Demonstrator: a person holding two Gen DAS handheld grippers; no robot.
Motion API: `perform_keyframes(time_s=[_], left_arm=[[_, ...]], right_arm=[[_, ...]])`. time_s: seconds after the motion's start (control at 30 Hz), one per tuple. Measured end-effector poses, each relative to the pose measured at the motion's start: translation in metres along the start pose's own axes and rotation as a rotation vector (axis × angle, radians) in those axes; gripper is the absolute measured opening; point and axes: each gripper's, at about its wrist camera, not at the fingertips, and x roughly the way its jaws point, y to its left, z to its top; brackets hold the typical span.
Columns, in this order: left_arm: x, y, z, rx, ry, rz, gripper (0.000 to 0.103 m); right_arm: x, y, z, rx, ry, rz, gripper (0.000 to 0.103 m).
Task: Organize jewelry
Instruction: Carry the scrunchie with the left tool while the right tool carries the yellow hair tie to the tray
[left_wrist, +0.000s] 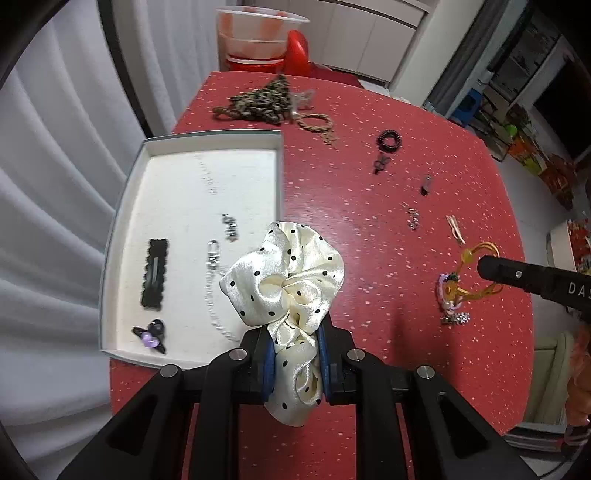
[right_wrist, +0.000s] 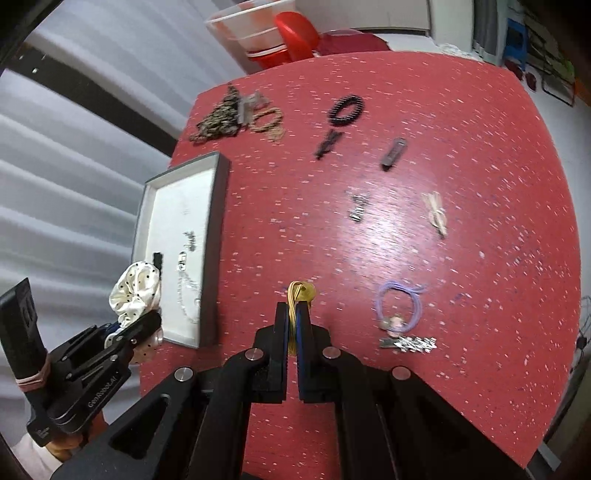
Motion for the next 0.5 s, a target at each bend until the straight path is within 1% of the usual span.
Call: perform_keyframes(time_s=[0.27,0.5], left_arm=[[-0.005,0.037,0.002,-0.049,-0.021,0.028,0.021],[-0.003,0.072,0.014,-0.087,-0.044,0.064,0.021]], right_arm=[[0.019,0.049,0.019,-0.088,0.014,0.032,0.004],[0.038,0.091,0.039,-0.169,0.021,0.058,0.004]])
